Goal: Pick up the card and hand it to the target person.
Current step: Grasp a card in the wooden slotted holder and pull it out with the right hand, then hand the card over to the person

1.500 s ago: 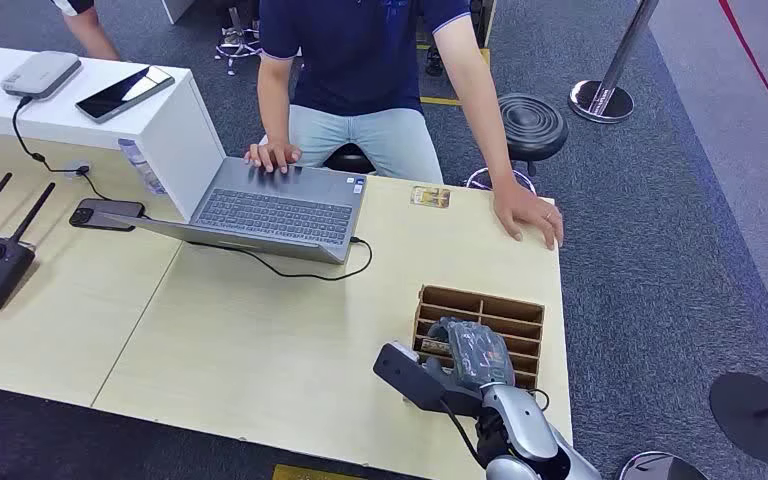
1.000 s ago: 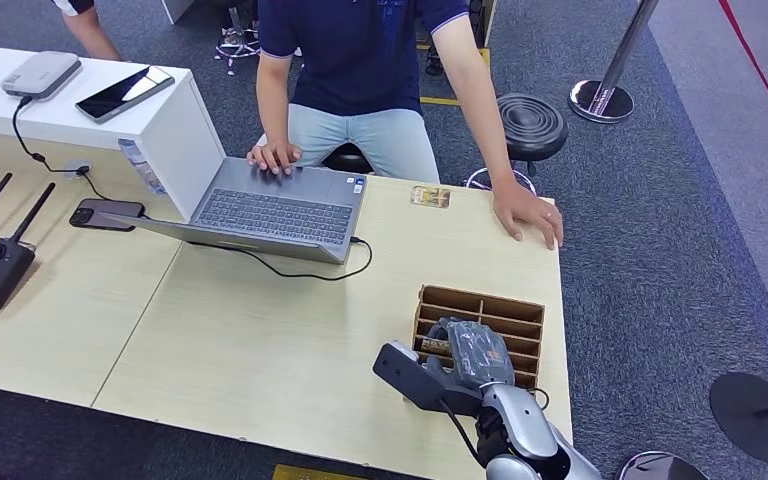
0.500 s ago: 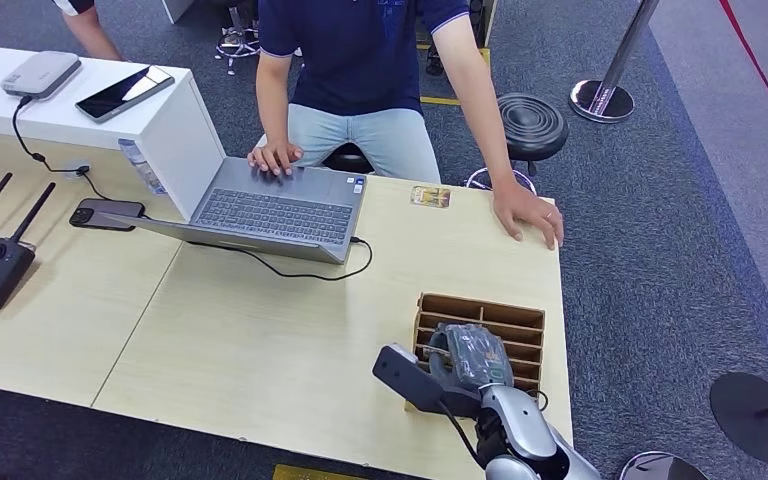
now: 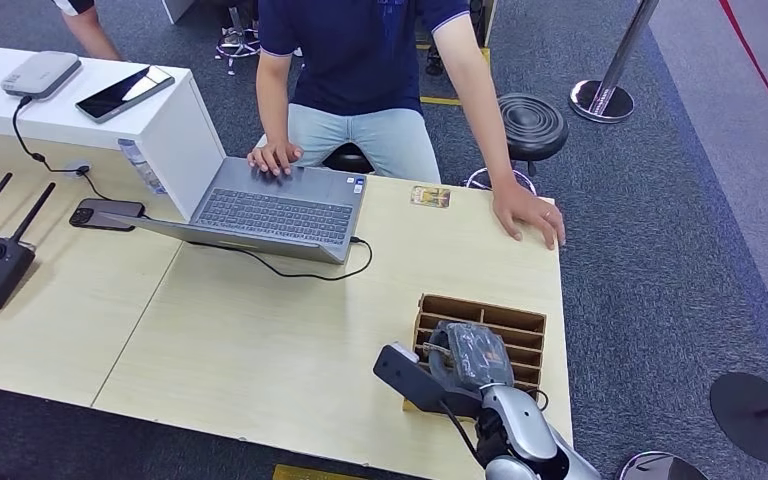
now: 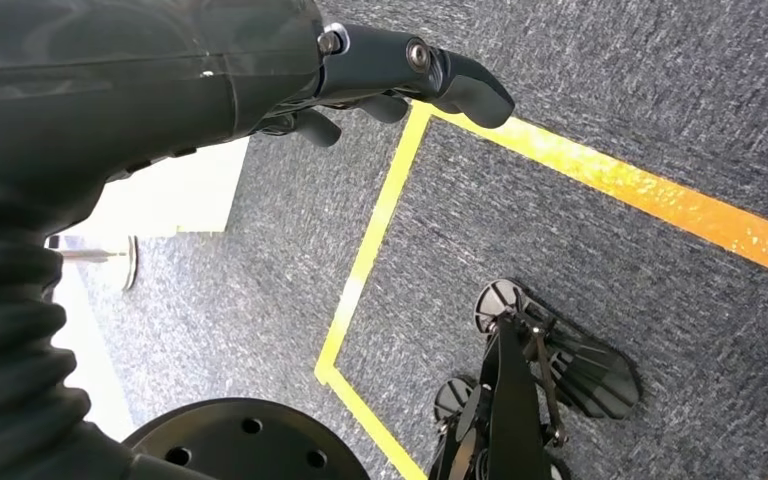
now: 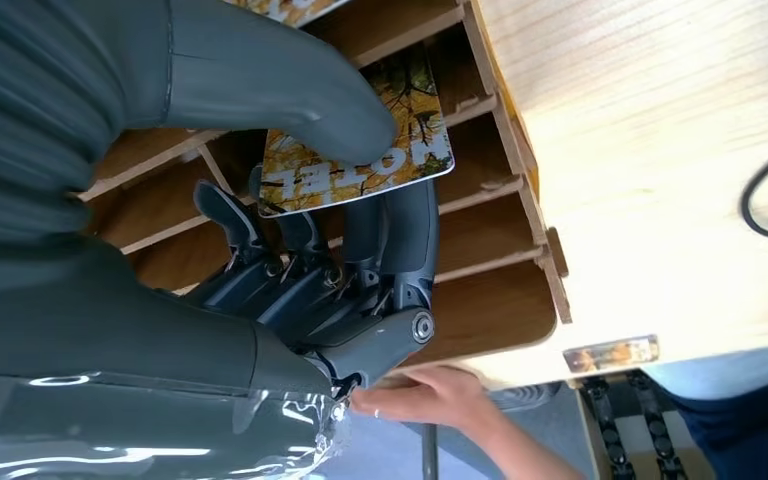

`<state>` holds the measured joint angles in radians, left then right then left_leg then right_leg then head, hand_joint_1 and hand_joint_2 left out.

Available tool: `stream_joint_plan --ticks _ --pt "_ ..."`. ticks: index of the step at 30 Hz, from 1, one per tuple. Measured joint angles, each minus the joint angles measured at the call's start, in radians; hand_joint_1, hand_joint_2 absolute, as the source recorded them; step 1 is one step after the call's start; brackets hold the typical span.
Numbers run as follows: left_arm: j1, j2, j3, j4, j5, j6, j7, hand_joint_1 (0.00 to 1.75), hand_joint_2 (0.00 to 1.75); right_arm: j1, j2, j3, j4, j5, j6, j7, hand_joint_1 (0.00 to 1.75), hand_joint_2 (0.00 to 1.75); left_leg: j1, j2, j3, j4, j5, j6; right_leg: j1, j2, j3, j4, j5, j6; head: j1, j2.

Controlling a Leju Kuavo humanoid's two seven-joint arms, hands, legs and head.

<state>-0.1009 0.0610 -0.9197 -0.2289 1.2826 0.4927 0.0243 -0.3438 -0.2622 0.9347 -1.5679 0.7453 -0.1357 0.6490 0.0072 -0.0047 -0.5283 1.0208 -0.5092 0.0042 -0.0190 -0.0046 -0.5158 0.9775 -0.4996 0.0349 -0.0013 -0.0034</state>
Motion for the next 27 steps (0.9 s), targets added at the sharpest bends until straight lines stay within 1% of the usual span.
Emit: stream_joint_plan --ticks 3,8,13,16,22,24,27 --pt "0.0 0.0 0.0 0.0 0.007 0.0 0.002 0.0 1.75 0.001 0.0 0.0 -0.001 -0.02 -0.048 -0.043 1.5 1.75 0.0 0.0 0.0 0.0 0.0 0.0 0.0 0.0 0.0 0.0 0.0 0.0 0.0 0.0" --pt "0.0 0.0 0.0 0.0 0.01 -0.001 0.002 0.0 1.75 0.001 0.0 -0.004 -0.025 -0.056 -0.164 -0.133 1.5 1.75 0.0 0.0 0.0 0.0 0.0 0.0 0.0 0.0 0.0 0.0 0.0 0.0 0.0 0.0" --pt "0.0 0.0 0.0 0.0 0.008 -0.004 0.0 0.0 1.75 0.001 0.002 -0.019 -0.066 -0.087 -0.264 -0.203 1.5 1.75 0.0 0.0 0.0 0.0 0.0 0.0 0.0 0.0 0.0 0.0 0.0 0.0 0.0 0.0" --pt "0.0 0.0 0.0 0.0 0.005 -0.007 -0.002 0.0 1.75 0.001 0.002 -0.033 -0.094 -0.123 -0.303 -0.239 1.5 1.75 0.0 0.0 0.0 0.0 0.0 0.0 0.0 0.0 0.0 0.0 0.0 0.0 0.0 0.0" --pt "0.0 0.0 0.0 0.0 -0.009 -0.011 -0.003 0.0 1.75 0.001 0.002 -0.064 -0.128 -0.174 -0.35 -0.295 1.5 1.75 0.0 0.0 0.0 0.0 0.0 0.0 0.0 0.0 0.0 0.0 0.0 0.0 0.0 0.0" --pt "0.0 0.0 0.0 0.0 -0.016 -0.015 -0.003 0.0 1.75 -0.001 0.002 -0.074 -0.129 -0.169 -0.369 -0.31 1.5 1.75 0.0 0.0 0.0 0.0 0.0 0.0 0.0 0.0 0.0 0.0 0.0 0.0 0.0 0.0" --pt "0.0 0.0 0.0 0.0 -0.039 -0.025 -0.003 0.0 1.75 -0.018 0.002 -0.087 -0.123 -0.08 -0.403 -0.319 1.5 1.75 0.0 0.0 0.0 0.0 0.0 0.0 0.0 0.0 0.0 0.0 0.0 0.0 0.0 0.0"
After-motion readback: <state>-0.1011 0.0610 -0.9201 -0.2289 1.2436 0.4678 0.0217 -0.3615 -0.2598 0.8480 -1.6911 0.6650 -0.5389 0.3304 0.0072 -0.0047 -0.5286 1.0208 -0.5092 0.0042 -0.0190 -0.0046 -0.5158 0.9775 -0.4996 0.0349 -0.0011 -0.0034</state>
